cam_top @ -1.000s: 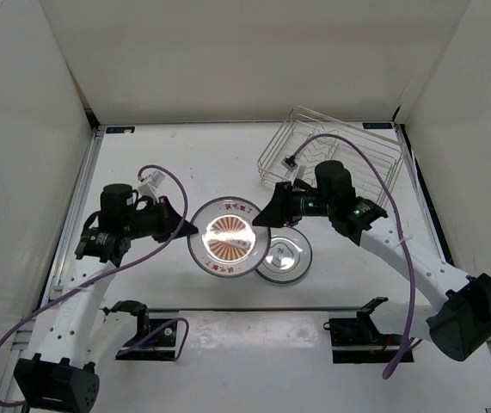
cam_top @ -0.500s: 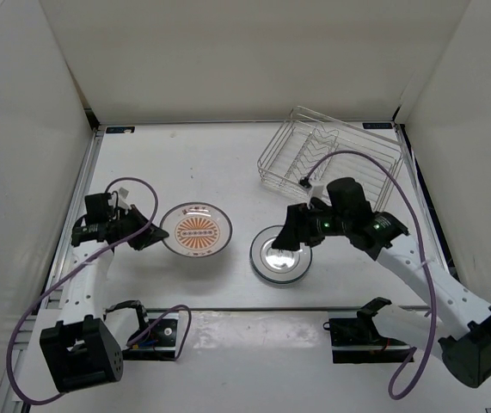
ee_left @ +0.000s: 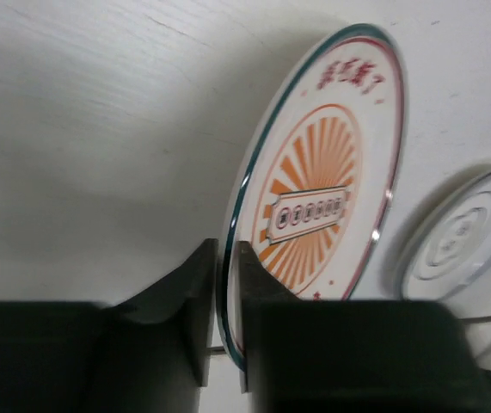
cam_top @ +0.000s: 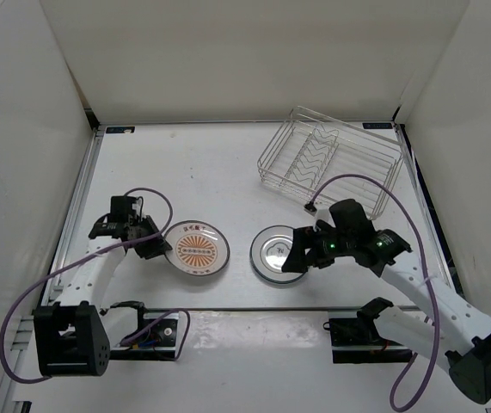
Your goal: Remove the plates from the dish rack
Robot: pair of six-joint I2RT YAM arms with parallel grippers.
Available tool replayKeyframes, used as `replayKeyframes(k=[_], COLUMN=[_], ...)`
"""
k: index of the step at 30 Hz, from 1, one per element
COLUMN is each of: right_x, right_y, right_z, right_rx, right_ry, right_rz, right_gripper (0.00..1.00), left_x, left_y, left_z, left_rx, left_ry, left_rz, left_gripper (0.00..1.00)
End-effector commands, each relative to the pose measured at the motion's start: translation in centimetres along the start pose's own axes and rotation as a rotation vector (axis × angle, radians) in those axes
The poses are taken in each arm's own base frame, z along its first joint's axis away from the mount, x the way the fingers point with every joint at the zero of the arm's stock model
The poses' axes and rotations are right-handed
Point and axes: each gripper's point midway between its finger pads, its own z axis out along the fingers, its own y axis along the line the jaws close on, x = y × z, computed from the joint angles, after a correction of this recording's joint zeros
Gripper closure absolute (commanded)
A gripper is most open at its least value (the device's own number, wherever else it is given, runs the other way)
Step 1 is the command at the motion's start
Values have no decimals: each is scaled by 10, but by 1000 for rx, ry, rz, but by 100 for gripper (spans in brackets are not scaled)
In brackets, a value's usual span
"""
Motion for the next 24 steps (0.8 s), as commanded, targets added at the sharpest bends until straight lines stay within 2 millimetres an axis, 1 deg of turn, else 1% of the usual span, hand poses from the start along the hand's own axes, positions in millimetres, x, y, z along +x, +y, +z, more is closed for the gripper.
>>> replayKeyframes(k=[1,3,4,5,6,7,8,10,11,12,14,15,16,17,18,19,20,21,23,24], right_x=[5,10,9,7,12,11,8,11,8,10,11,9,20,15,11,8,10,8,5,7], right_y=[-8,-14,-16,-22,-25,-27,-34,-38,-46,-46,-54,-62,-68,-71,-79,-78,-79,-84,-85,-86], right_z=[-6,-9,-11,-12,-14,-16,-17,-22,-25,-30,-36,-46,-52,-56,-66,-72,-78,-83,-92,-95], right_rx=[45,85,100,139,162,175,217,248,294,307,362,429,466,497,561,579,598,640,667,681], right_ry=[-17,-13,-19,-33,-23,-33,-51,-55,-78,-83,-92,-113,-74,-102,-126,-138,-135,-149,-168,-168], right_rz=[-2,8,15,19,30,34,34,39,46,45,45,47,56,53,51,46,47,47,46,50], right_gripper=[10,10,10,10,10,10,10,10,10,10,10,10,10,10,10,10,10,10,10,10], left_x=[1,2,5,6,7,8,6,8,6,5,4,0,0,-1,-6,-8,-6,-9,-7,-6], left_y=[19,21,27,21,22,24,23,27,27,28,28,25,25,23,20,17,16,12,8,8], left_z=[9,9,10,9,7,9,7,6,5,3,-2,-7,-12,-14,-20,-25,-29,-32,-39,-41], left_rx=[-94,-119,-152,-150,-168,-180,-187,-213,-221,-230,-240,-233,-243,-240,-233,-228,-220,-205,-181,-180], left_ry=[3,18,39,47,61,76,73,92,86,83,83,73,78,75,57,58,59,53,51,49], left_rz=[7,0,-4,24,25,21,25,22,24,26,34,45,48,56,75,90,107,120,164,172], left_gripper=[60,47,42,33,30,28,24,22,19,19,18,16,14,14,14,13,13,13,13,13])
